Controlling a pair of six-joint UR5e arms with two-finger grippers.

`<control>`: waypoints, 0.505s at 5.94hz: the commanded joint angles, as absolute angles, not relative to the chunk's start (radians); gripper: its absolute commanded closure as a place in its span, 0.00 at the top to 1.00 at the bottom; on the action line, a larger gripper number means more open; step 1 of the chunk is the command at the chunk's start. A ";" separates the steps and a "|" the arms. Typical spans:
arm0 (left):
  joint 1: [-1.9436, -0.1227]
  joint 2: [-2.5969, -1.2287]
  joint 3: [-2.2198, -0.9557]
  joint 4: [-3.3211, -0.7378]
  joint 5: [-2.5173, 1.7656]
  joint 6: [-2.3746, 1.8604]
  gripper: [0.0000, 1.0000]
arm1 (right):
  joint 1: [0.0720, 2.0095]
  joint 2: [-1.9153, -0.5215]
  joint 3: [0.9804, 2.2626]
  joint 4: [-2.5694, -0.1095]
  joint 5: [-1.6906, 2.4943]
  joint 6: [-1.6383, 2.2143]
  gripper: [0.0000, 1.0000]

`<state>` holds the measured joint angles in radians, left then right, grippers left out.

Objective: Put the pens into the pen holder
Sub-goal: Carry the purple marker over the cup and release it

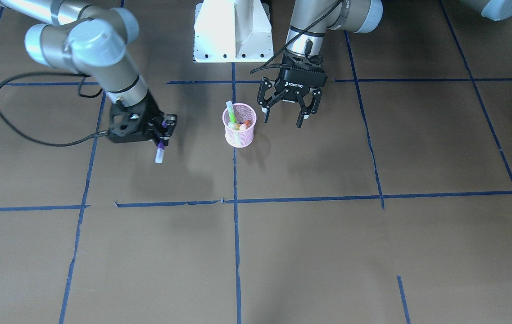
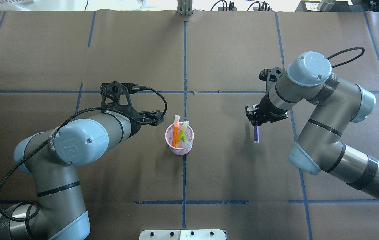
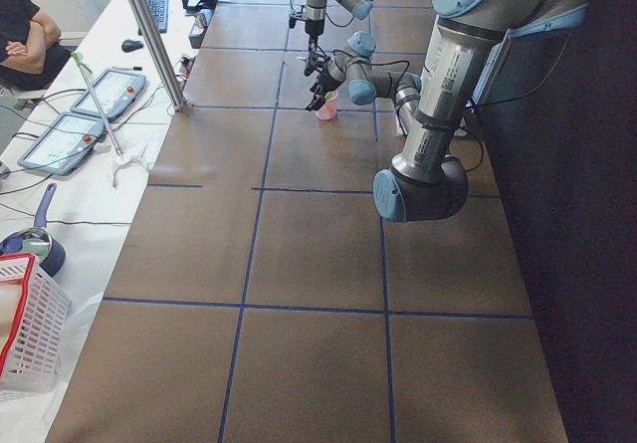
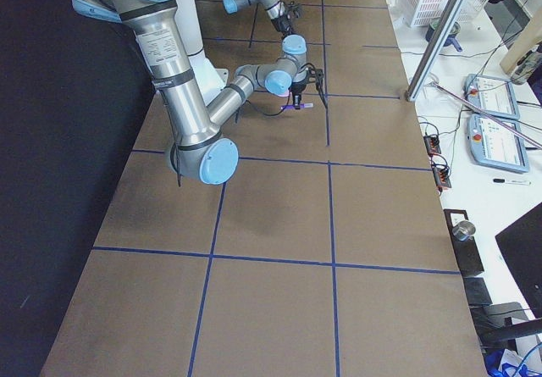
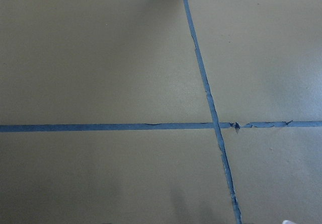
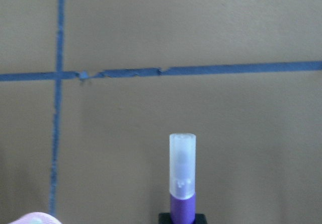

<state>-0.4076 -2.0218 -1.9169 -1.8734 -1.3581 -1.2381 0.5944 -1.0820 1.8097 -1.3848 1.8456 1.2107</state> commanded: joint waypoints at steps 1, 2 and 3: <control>-0.413 -1.988 -1.911 -1.875 -1.359 -1.215 0.85 | 0.519 -0.972 1.850 -1.379 1.677 1.340 0.00; -0.423 -1.979 -1.910 -1.875 -1.359 -1.166 0.85 | 0.449 -0.932 1.868 -1.378 1.469 1.450 0.00; -0.429 -1.965 -1.901 -1.875 -1.359 -1.138 0.85 | 0.392 -0.927 1.874 -1.378 1.328 1.471 0.00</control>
<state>-0.4228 -1.9778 -1.9072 -1.8745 -1.3591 -1.1685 0.4470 -0.9432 1.8650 -1.3781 1.4716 1.4261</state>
